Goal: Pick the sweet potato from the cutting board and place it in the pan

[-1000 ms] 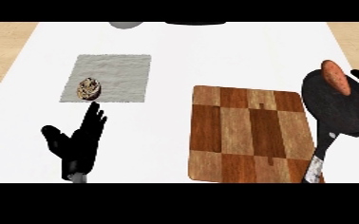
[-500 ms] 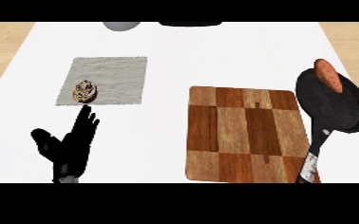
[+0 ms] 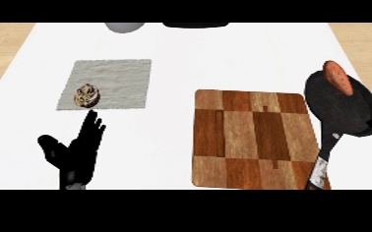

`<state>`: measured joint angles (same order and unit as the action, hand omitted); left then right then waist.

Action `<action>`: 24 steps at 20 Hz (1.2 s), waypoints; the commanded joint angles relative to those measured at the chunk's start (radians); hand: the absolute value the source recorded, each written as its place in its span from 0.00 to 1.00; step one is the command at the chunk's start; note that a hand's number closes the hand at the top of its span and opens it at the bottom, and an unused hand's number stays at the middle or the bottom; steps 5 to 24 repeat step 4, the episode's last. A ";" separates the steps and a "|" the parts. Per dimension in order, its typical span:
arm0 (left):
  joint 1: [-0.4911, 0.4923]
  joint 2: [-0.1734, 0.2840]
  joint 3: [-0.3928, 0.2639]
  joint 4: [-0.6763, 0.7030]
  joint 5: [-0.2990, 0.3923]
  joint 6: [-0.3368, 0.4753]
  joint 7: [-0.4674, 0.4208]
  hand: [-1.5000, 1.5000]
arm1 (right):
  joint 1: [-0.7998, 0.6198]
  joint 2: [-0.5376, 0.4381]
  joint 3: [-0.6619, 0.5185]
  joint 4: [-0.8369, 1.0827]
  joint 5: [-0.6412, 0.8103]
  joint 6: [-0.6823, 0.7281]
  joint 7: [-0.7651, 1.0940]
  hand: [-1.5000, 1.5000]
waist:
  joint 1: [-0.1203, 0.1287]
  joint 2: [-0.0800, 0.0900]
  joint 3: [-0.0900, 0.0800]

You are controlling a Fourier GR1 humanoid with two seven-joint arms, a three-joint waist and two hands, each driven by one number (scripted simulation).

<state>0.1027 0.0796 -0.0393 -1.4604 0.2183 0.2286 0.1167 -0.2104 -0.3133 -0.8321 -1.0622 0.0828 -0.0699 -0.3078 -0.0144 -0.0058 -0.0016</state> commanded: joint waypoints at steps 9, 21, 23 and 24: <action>0.031 -0.021 -0.019 -0.016 -0.031 0.008 -0.017 0.50 | 0.236 0.196 0.067 -0.442 -0.032 -0.044 0.152 0.00 | 0.007 0.003 0.001; 0.031 -0.021 -0.019 -0.016 -0.031 0.008 -0.017 0.50 | 0.236 0.196 0.067 -0.442 -0.032 -0.044 0.152 0.00 | 0.007 0.003 0.001; 0.031 -0.021 -0.019 -0.016 -0.031 0.008 -0.017 0.50 | 0.236 0.196 0.067 -0.442 -0.032 -0.044 0.152 0.00 | 0.007 0.003 0.001; 0.031 -0.021 -0.019 -0.016 -0.031 0.008 -0.017 0.50 | 0.236 0.196 0.067 -0.442 -0.032 -0.044 0.152 0.00 | 0.007 0.003 0.001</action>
